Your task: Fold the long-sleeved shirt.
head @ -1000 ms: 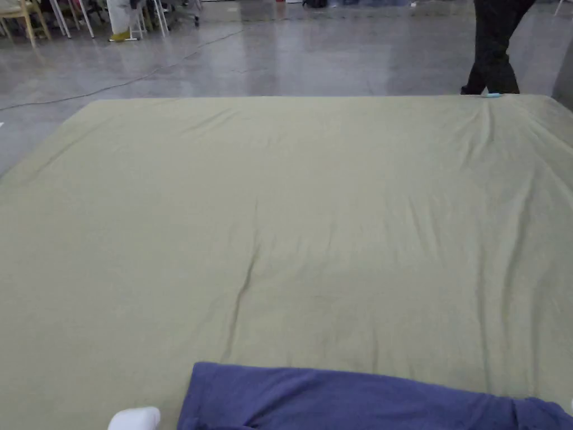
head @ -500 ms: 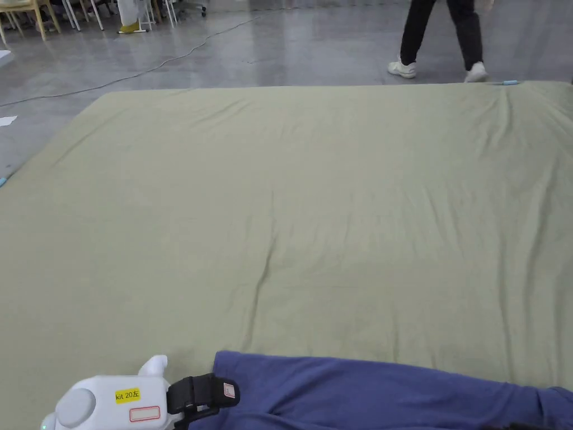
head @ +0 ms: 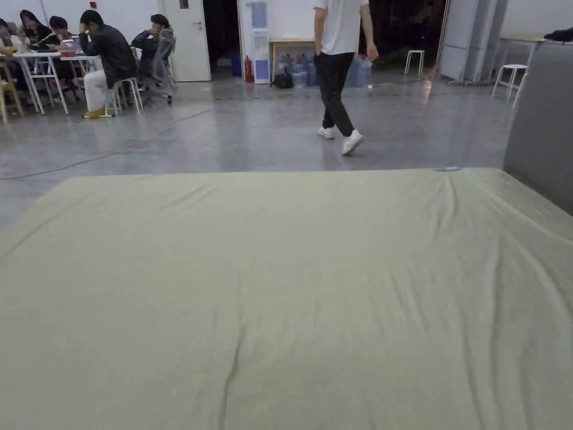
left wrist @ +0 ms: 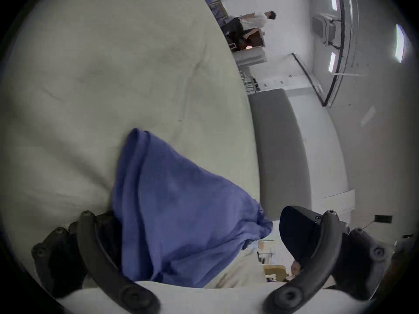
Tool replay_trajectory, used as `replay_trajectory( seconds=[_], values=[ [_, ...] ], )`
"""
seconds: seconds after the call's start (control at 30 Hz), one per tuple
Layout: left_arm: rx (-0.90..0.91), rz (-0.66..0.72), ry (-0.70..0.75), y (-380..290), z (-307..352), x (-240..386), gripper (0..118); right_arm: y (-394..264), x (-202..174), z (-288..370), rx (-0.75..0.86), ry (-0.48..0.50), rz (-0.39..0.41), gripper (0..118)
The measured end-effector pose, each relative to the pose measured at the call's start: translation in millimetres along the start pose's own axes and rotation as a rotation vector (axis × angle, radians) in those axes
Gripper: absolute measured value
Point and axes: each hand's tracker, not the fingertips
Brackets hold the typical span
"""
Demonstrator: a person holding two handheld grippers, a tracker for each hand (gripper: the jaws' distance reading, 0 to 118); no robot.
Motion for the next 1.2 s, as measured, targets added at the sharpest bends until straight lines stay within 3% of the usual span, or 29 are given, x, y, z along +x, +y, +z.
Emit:
replay_trajectory(
  seconds=[0.03, 0.07, 0.1, 0.13, 0.2, 0.27, 0.83, 1.03, 1.2],
  values=[
    [-0.008, -0.002, -0.015, -2, -5, 2, 111, 0, -1, 0, -0.001, -0.002, 0.0, 0],
    [-0.02, -0.011, -0.017, -5, -10, 5, 99, 0, -2, 0, -0.001, -0.009, 0.0, 0],
    [-0.03, -0.02, -0.015, 1, -10, 3, 41, 0, -2, 1, 0.0, -0.016, 0.001, 0],
    [-0.033, -0.02, 0.006, -1, -13, 3, 0, -1, -3, 2, 0.003, -0.021, 0.003, 0],
    [-0.093, 0.14, 0.161, -13, -28, -18, 0, -2, -2, 6, 0.009, -0.025, 0.0, 0],
    [-0.026, 0.128, -0.043, -3, -12, -22, 0, -4, 0, 10, 0.015, -0.034, -0.008, 0],
    [0.174, 0.182, -0.071, 23, 126, 3, 0, 6, 3, 17, 0.052, -0.059, -0.036, 0],
    [0.307, 0.194, 0.132, 33, 194, 1, 0, 13, 1, 14, 0.062, -0.06, -0.03, 0],
    [0.298, 0.031, 0.424, 16, 185, 62, 0, 14, 1, 10, 0.054, -0.091, -0.01, 0]
  ],
)
